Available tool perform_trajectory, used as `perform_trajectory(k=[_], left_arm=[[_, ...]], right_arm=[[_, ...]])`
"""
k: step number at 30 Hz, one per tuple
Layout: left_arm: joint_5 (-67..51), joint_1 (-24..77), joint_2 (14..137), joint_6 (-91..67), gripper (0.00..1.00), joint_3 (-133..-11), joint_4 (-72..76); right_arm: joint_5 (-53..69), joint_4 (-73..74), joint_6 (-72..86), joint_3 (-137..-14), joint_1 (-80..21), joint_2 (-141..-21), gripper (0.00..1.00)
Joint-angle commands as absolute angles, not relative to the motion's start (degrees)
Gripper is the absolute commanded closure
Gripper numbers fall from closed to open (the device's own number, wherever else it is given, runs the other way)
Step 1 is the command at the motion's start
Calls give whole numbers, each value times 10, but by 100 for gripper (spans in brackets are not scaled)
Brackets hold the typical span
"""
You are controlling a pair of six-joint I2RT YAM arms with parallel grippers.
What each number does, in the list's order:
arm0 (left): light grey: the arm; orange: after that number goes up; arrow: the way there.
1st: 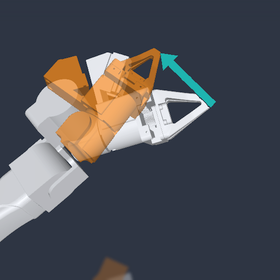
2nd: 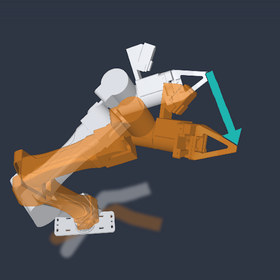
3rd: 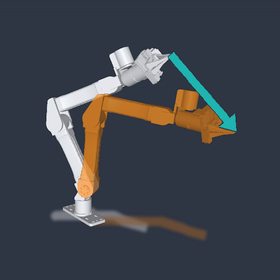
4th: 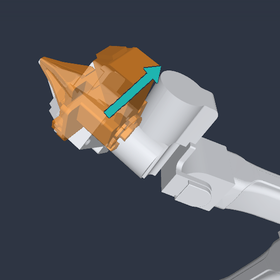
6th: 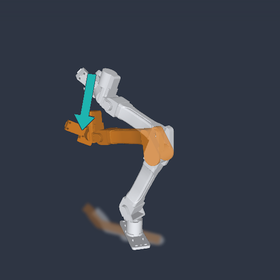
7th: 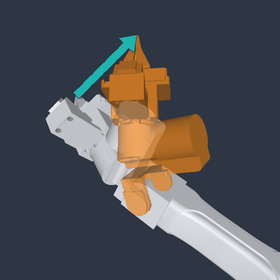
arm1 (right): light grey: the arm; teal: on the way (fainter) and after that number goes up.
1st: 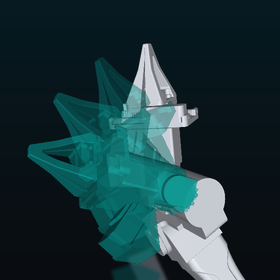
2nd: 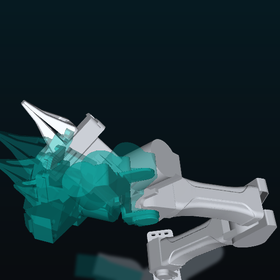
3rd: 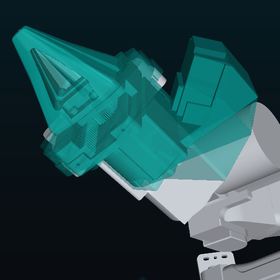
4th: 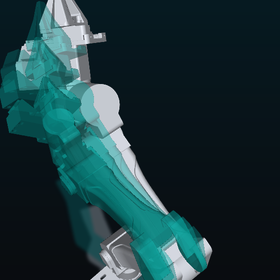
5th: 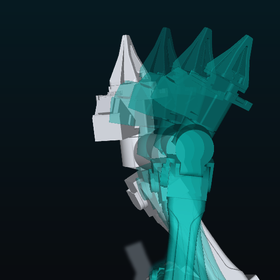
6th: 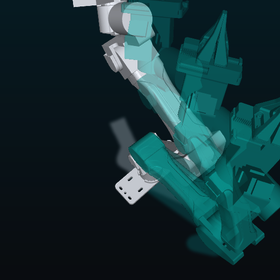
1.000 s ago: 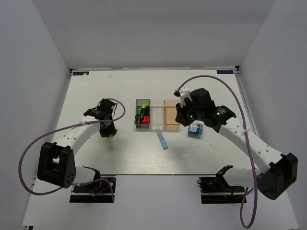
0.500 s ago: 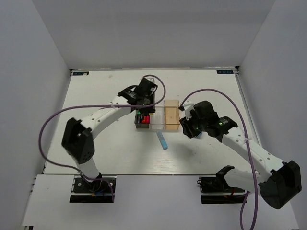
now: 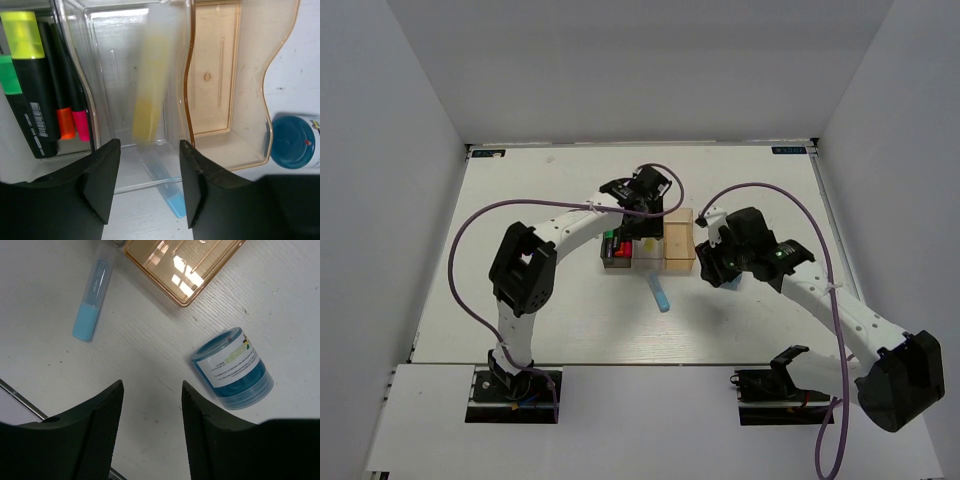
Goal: Sort the stationery into containers
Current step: Place the pen in the storage box, then pick up the pen from the center of the board.
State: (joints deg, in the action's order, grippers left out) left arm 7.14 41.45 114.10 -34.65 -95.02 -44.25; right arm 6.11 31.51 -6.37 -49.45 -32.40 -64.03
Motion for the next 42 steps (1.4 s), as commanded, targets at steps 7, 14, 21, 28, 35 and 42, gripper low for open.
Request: perform_trajectory(k=[7, 14, 21, 28, 35, 42], left_arm=[[81, 425, 1082, -342, 31, -964, -444], [178, 447, 895, -333, 81, -804, -454], [264, 418, 572, -366, 17, -545, -513], [250, 376, 405, -388, 16, -415, -562], [246, 375, 354, -395, 16, -381, -577], [243, 375, 344, -396, 16, -379, -579]], right_arm=[[226, 284, -86, -476, -322, -649, 46], [268, 230, -43, -478, -373, -735, 53], [96, 139, 32, -497, -461, -833, 50], [3, 80, 60, -506, -500, -899, 47], [-47, 53, 67, -525, -523, -951, 47], [-44, 83, 66, -509, -540, -954, 79]])
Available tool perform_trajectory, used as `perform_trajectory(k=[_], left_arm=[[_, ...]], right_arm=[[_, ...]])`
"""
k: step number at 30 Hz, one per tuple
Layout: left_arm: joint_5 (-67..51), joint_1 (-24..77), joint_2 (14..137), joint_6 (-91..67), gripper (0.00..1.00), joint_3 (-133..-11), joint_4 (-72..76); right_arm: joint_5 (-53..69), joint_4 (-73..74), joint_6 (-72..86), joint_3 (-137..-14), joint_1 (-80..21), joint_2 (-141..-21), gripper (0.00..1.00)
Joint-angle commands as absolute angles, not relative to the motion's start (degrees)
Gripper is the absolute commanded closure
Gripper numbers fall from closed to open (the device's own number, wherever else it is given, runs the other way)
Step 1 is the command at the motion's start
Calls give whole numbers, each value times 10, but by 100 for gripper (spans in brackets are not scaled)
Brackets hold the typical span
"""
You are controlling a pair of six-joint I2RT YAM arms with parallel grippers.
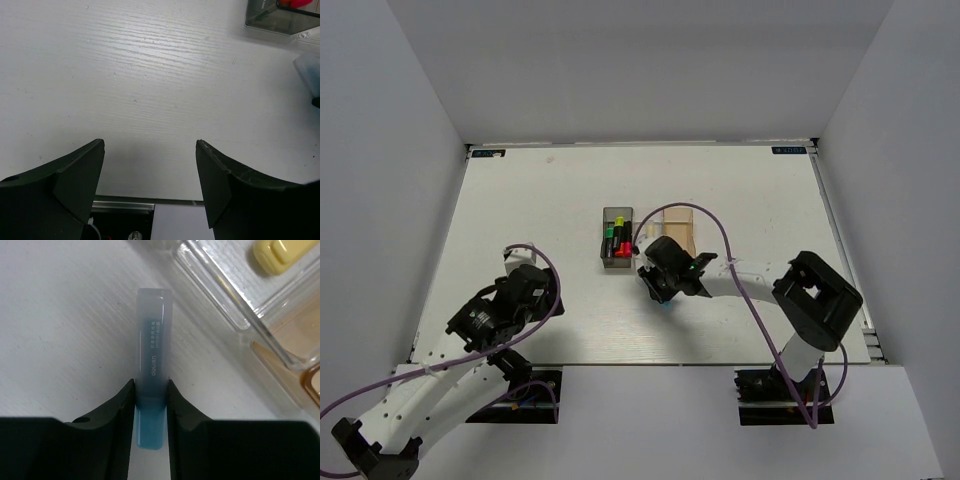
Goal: Sort the stationery into containers
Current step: Pick up the pen from the center of the board, then place the pen in the storage box.
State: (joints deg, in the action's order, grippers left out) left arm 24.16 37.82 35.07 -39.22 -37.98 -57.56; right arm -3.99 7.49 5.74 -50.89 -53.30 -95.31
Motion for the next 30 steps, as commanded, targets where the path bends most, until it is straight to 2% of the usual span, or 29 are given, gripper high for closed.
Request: perform_trajectory(k=[1, 2, 3, 8, 10, 15, 18, 22, 25, 30], left_arm=[[243, 375, 342, -396, 16, -381, -579], [243, 375, 340, -395, 16, -383, -581], [243, 375, 340, -394, 16, -384, -581], [233, 374, 345, -395, 16, -388, -575], [227, 374, 347, -395, 16, -386, -568], [217, 374, 365, -396, 16, -392, -560], [210, 374, 370, -400, 16, -392, -551], [201, 374, 377, -401, 16, -388, -543], [198, 374, 379, -402, 16, -388, -541], [192, 374, 377, -405, 16, -385, -541]], right_arm=[[-38, 98, 65, -505, -541, -950, 86], [-28, 104, 62, -498, -541, -934, 90], [-27, 111, 62, -493, -543, -928, 100], [24, 170, 33, -506, -556, -869, 100], [65, 197, 16, -540, -555, -846, 100], [81, 231, 3, -636, -552, -796, 100], [31, 234, 4, -673, -550, -801, 100], [-130, 206, 18, -706, -547, -833, 100], [-196, 187, 45, -729, -537, -872, 100], [-227, 198, 122, -786, -512, -950, 100]])
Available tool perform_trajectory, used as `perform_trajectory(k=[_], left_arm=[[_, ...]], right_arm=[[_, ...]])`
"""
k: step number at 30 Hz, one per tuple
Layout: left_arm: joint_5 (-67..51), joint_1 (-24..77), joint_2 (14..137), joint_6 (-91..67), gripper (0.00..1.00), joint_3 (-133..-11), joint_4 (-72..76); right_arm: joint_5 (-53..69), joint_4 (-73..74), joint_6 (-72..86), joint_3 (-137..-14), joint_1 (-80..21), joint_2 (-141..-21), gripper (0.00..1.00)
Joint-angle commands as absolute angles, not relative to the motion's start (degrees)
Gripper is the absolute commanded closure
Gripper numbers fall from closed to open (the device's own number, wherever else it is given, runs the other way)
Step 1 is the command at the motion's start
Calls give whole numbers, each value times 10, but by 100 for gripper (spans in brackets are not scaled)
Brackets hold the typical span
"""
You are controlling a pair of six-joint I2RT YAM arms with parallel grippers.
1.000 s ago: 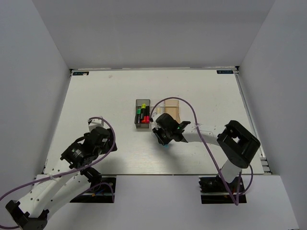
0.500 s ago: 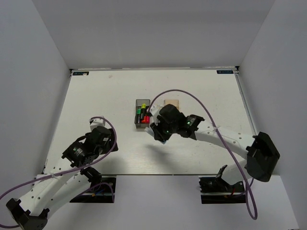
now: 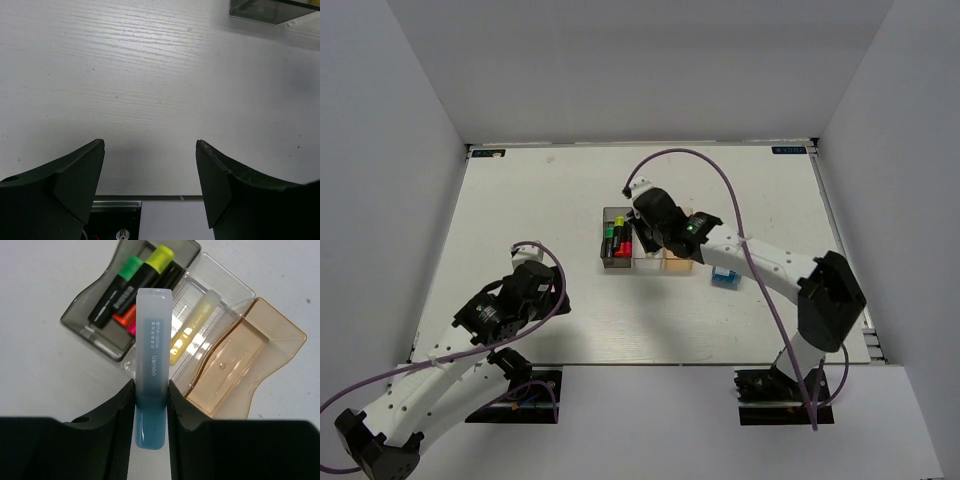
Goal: Sort the stationery into containers
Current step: Place the pen in the storage box, then pick up the stationery from the center of the board.
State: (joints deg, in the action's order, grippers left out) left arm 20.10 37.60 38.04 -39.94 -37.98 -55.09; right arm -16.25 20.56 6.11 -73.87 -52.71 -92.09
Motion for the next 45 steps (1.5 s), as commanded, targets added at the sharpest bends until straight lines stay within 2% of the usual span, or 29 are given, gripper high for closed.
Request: perform_trajectory(k=[1, 6, 12, 16, 19, 21, 22, 23, 25, 27, 29, 32, 33, 35, 36, 37, 39, 40, 41, 42, 43, 44, 45], left_arm=[[191, 374, 375, -406, 16, -385, -541], [191, 374, 363, -408, 16, -377, -544], [190, 374, 352, -410, 16, -368, -552], [190, 374, 348, -410, 16, -364, -553], [185, 374, 353, -410, 16, -364, -548], [183, 374, 357, -410, 16, -365, -546], [182, 374, 358, -410, 16, -365, -544], [181, 374, 361, -411, 16, -367, -541], [179, 374, 363, -410, 16, -369, -537], [178, 374, 366, -407, 16, -373, -537], [178, 374, 370, -405, 16, -374, -535], [172, 374, 377, -398, 19, -379, -529], [171, 374, 379, -390, 28, -381, -530], [164, 374, 382, -379, 47, -394, -533], [164, 375, 384, -372, 70, -396, -535], [163, 374, 384, -365, 77, -400, -540], [164, 374, 381, -360, 81, -397, -535], [163, 374, 381, -356, 80, -395, -528], [160, 374, 381, -354, 75, -391, -523], [158, 374, 384, -352, 57, -386, -513], [156, 374, 388, -353, 50, -382, -505], [144, 374, 392, -355, 44, -381, -501], [142, 374, 398, -355, 37, -377, -492]], right_arm=[[-228, 201, 133, -797, -510, -956, 100], [-243, 213, 186, -848, -491, -1011, 100], [-205, 265, 213, -917, -475, -1085, 100], [-191, 275, 209, -919, -468, -1101, 91], [-189, 274, 210, -912, -463, -1101, 90], [-185, 275, 206, -913, -460, -1101, 84], [-183, 276, 204, -914, -457, -1101, 71], [-172, 282, 200, -916, -454, -1100, 63], [-166, 282, 191, -911, -454, -1094, 50], [-145, 275, 175, -904, -454, -1072, 41], [-131, 259, 154, -884, -454, -1053, 37], [-110, 279, 110, -878, -449, -1020, 40], [-109, 287, 92, -876, -449, -993, 45], [-153, 301, 27, -840, -438, -965, 74], [-191, 303, 13, -823, -432, -915, 83], [-233, 319, 18, -793, -418, -898, 94], [-275, 332, 36, -748, -383, -849, 94], [-279, 344, 46, -732, -372, -820, 88], [-278, 350, 71, -683, -365, -791, 55], [-278, 358, 83, -666, -351, -777, 46], [-279, 366, 94, -655, -347, -747, 39], [-284, 366, 132, -623, -345, -740, 27], [-284, 377, 145, -617, -336, -736, 21]])
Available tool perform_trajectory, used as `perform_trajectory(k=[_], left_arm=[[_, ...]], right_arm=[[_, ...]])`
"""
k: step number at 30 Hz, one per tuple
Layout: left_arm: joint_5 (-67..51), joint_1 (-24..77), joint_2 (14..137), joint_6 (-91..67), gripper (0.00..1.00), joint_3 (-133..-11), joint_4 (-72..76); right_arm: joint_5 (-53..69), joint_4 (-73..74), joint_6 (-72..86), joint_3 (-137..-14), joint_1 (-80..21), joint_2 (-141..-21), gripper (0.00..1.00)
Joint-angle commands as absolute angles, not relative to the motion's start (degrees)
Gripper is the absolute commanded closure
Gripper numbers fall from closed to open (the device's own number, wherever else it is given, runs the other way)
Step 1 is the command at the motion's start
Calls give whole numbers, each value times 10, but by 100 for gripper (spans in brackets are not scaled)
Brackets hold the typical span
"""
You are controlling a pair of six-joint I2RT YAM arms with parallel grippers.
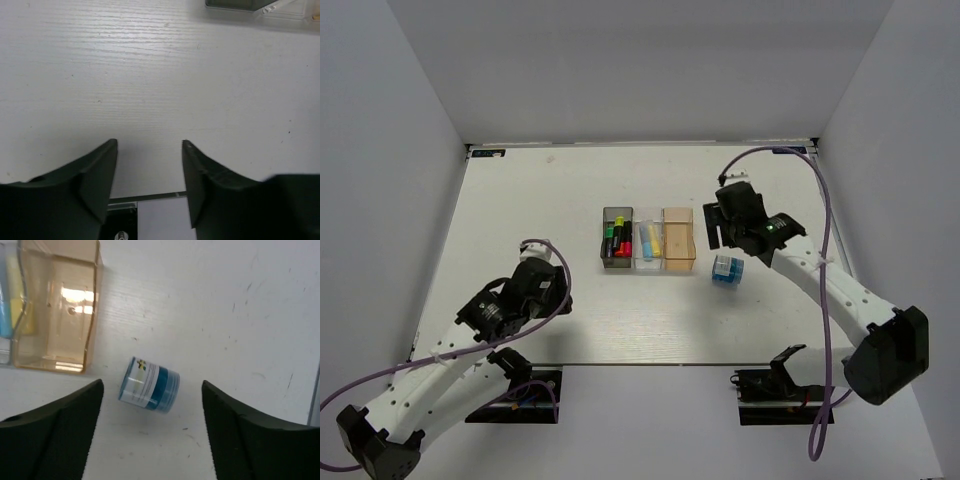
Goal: Sort the stationery into containers
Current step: Pick up the stationery from the center of the board.
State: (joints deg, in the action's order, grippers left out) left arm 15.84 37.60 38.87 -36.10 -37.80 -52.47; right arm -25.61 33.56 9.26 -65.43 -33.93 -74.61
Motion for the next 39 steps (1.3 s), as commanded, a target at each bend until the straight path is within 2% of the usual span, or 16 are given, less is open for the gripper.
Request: perform_trajectory(k=[1, 2, 14, 23, 28, 30, 32, 33, 34, 36, 37, 39], left_arm=[[137, 374, 402, -359, 33, -376, -489], [129, 374, 405, -359, 33, -374, -486], [131, 374, 356, -374, 31, -345, -497], [137, 374, 361, -371, 31, -346, -505], [138, 374, 358, -370, 31, -346, -506], [139, 374, 356, -372, 31, -346, -508], [138, 374, 355, -371, 31, -347, -509], [138, 374, 353, -372, 31, -349, -511], [138, 373, 353, -372, 31, -351, -513], [139, 374, 350, -372, 31, -353, -517], [139, 374, 350, -372, 31, -354, -518], [139, 374, 345, -372, 31, -354, -518]], right_arm=[[-285, 381, 166, -607, -332, -729, 16], [-286, 382, 187, -601, -330, -730, 10], [-172, 438, 284, -657, -255, -898, 12], [-97, 430, 308, -657, -219, -934, 13], [-72, 430, 309, -649, -212, -941, 32], [-63, 426, 308, -642, -210, -937, 34], [-57, 425, 307, -637, -207, -936, 42], [-54, 425, 307, -636, -207, -935, 48], [-52, 425, 307, -636, -203, -933, 66], [-42, 423, 294, -639, -194, -927, 83], [-42, 421, 286, -639, -194, -907, 98], [-49, 397, 261, -633, -194, -887, 100]])
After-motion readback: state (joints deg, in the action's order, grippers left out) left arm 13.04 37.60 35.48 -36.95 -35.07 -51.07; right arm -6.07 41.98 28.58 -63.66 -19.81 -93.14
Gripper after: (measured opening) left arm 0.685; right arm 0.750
